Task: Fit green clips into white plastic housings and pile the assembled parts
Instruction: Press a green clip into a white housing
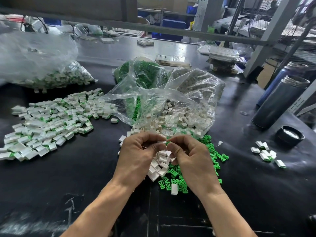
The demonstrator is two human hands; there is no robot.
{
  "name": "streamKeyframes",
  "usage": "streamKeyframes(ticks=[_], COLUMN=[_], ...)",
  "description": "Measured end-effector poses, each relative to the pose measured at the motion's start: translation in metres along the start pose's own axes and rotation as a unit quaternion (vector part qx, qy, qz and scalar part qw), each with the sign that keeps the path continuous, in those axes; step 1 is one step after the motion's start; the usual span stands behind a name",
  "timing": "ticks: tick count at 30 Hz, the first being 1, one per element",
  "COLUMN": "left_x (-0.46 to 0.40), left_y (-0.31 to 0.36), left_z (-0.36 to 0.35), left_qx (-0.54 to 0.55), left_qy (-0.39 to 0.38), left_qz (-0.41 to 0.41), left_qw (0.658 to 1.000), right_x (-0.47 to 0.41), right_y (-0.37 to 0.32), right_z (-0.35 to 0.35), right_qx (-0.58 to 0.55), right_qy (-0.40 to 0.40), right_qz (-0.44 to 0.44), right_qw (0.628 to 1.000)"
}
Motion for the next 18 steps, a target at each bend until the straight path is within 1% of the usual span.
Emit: streamKeyframes(ticks=[2, 8, 13, 18], left_x=[-0.001, -0.001, 0.003, 0.003], left_y=[0.000, 0.000, 0.003, 0.002], left_z=[-0.001, -0.002, -0.003, -0.002], left_qx=[0.004, 0.037, 0.049, 0.055], left_qy=[0.004, 0.015, 0.015, 0.015], left_qz=[0.003, 0.013, 0.018, 0.037], left_qw=[1.000, 0.999, 0.999, 0.998], right_x=[0.001, 0.005, 0.005, 0.006], right_y=[-0.001, 0.000, 0.003, -0.001], right_z=[-0.002, -0.009, -0.011, -0.009], right_qx=[-0.002, -0.053, -0.070, -0.035], right_qy=[0.010, 0.073, 0.070, 0.060], right_qz=[0.004, -0.007, -0.021, -0.003], right_qw=[1.000, 0.996, 0.995, 0.998])
Point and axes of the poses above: each hand's wrist, its own x-axis away from the middle knuckle, its own z-axis out of the back of the hand, y = z × x, the point moved 4 cm from there along -x, towards the middle knuckle, and after that the axes turned 3 degrees about z, right-handed, at the moved point
